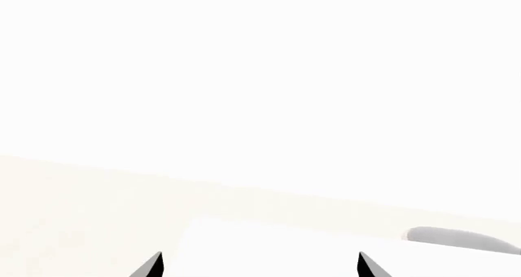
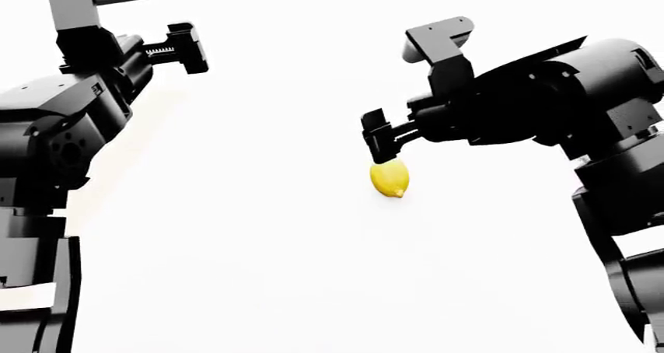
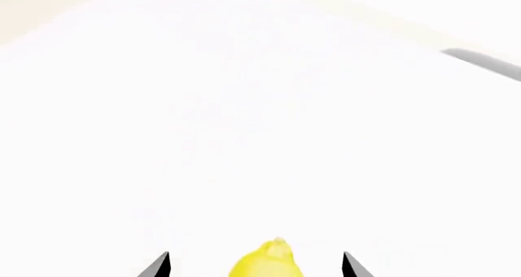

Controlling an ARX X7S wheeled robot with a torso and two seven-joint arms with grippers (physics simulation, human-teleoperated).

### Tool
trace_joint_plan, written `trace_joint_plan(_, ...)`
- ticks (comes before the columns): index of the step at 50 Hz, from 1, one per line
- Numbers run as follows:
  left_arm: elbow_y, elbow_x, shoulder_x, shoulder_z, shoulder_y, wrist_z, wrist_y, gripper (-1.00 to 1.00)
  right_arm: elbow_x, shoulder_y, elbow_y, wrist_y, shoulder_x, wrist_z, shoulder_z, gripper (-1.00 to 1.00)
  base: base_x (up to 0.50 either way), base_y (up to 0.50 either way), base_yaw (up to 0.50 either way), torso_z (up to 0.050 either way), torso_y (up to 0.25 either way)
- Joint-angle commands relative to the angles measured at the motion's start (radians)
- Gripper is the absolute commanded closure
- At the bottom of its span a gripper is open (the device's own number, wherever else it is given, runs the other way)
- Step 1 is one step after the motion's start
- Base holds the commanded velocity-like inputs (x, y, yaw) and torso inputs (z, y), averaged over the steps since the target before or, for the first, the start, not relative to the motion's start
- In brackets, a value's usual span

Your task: Pick the lemon from the counter and place it in the cabinet.

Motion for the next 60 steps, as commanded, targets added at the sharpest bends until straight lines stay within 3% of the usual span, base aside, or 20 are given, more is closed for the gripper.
trace_joint_plan(1, -0.001, -0.001, 0.000, 0.001, -0.001, 0.000, 0.001, -1.00, -0.017, -0.002, 0.008, -0.004, -0.007, -0.014, -0.029, -1.00, 0.00, 0.00, 0.00, 0.000, 0.000)
trace_joint_plan(60, -0.002, -0.008, -0.003, 0.007, -0.001, -0.003, 0.004, -1.00, -0.123, -0.010, 0.166, -0.047, -0.096, -0.112, -0.190, -1.00, 0.00, 0.00, 0.00, 0.000, 0.000)
